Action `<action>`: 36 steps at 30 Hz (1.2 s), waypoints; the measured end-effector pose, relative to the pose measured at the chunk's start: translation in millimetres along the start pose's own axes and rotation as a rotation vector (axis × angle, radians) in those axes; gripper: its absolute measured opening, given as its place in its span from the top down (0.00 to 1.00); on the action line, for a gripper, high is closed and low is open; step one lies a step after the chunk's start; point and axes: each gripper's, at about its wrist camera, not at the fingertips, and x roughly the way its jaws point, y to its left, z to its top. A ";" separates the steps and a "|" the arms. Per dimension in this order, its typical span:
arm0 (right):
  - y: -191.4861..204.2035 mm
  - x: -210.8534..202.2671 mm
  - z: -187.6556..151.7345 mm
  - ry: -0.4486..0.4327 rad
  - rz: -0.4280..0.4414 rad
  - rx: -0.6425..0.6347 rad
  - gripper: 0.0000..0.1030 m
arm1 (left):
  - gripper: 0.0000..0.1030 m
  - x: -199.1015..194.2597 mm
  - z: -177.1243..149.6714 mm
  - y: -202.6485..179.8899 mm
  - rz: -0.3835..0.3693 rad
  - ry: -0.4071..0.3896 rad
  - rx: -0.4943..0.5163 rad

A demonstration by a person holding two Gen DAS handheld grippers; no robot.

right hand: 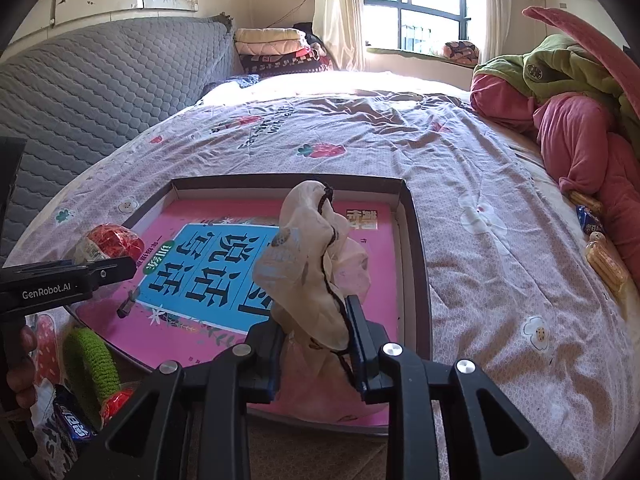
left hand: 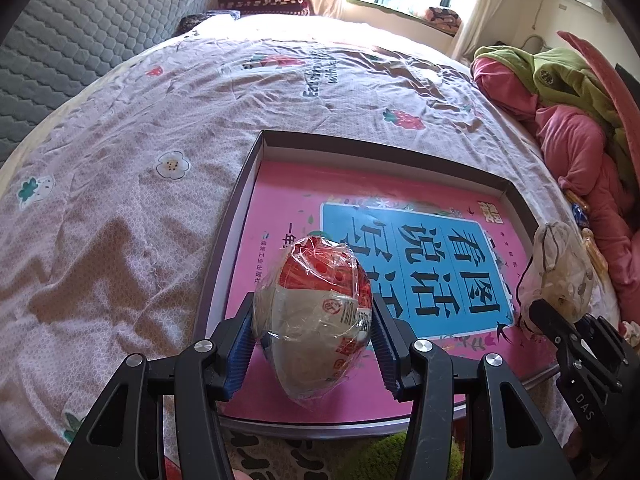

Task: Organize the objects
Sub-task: 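Carry wrapped ball with left tool while right tool carries cloth bag over box, then lower and release wrapped ball in box while right tool releases cloth bag there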

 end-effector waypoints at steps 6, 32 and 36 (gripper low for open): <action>3.6 4.3 -1.4 0.008 -0.007 -0.008 0.70 | 0.47 3.2 0.4 0.6 0.020 -0.003 0.005; 18.7 -4.3 -0.2 -0.048 0.007 -0.069 0.35 | 0.45 11.8 -1.7 -2.1 0.021 0.020 0.010; 20.8 -6.2 0.4 -0.058 0.010 -0.075 0.34 | 0.41 12.6 -1.2 -2.6 0.018 0.025 0.012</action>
